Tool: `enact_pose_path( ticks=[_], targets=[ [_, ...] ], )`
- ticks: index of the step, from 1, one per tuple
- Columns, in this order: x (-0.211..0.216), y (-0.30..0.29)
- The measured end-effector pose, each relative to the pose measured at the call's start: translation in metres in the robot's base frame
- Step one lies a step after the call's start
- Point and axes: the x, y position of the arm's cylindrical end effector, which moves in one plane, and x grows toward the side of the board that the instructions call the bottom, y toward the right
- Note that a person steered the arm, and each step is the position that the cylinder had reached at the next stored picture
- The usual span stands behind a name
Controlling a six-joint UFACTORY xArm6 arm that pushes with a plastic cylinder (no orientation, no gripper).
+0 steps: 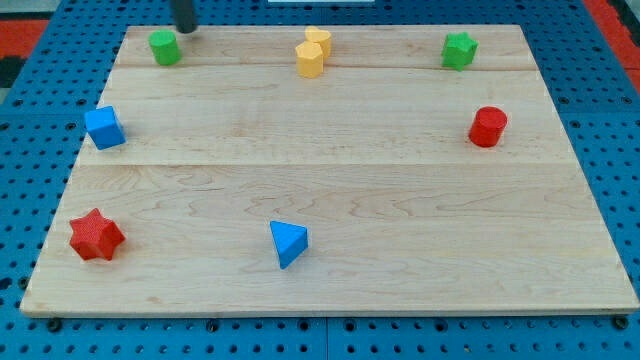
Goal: Push the green circle diagonally to the green star
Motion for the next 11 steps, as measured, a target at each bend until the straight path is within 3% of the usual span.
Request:
enact_pose_path(
  ticks=[1,2,3,4,5,7,8,10,11],
  targets=[
    [0.02,-0.01],
    [0.058,0.059],
    [0.07,0.077],
    [0.015,0.058],
    [0.013,0.012],
    [0.104,0.009],
    [0.134,0.047],
    [0.14,0.235],
    [0.128,0.283]
  ],
)
